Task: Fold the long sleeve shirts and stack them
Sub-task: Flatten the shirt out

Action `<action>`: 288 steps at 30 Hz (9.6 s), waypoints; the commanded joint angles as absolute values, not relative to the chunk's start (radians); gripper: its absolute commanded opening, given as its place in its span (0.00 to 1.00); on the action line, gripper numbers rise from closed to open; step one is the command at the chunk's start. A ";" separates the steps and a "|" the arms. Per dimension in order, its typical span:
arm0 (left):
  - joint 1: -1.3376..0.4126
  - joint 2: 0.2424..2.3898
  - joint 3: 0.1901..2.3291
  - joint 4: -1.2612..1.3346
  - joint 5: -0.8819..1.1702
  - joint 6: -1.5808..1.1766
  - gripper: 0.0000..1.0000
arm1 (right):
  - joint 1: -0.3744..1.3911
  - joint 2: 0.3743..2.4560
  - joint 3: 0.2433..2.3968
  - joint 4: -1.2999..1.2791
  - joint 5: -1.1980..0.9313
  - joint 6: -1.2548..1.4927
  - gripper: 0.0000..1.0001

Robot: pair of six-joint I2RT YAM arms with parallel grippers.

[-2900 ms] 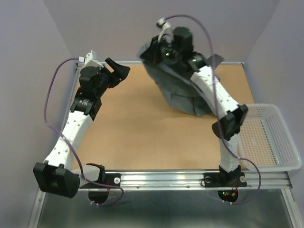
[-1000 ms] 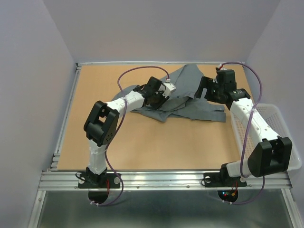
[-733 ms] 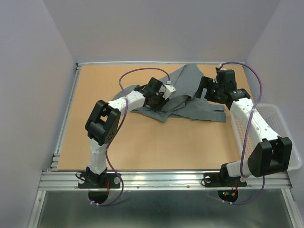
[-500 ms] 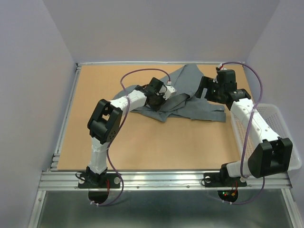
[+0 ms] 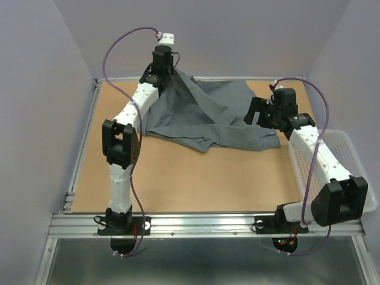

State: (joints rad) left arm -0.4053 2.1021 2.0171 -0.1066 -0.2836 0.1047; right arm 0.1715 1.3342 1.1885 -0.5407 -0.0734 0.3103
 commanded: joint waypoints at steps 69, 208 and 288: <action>-0.092 1.924 1.474 -0.181 -0.081 -0.405 0.78 | 0.531 1.485 1.206 -0.796 0.029 0.280 0.62; -0.328 1.667 1.196 -0.330 0.121 -0.561 0.80 | 0.150 1.657 1.221 -0.425 0.176 0.544 0.73; -0.101 1.451 0.867 -0.264 -0.092 -0.485 0.80 | 0.196 1.408 0.710 -0.304 -0.008 0.854 0.61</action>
State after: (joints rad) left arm -0.1032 1.4445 0.8871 -0.2798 -0.0868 -0.4782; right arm 0.1848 1.4147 0.7708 -0.3481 -0.0261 0.7864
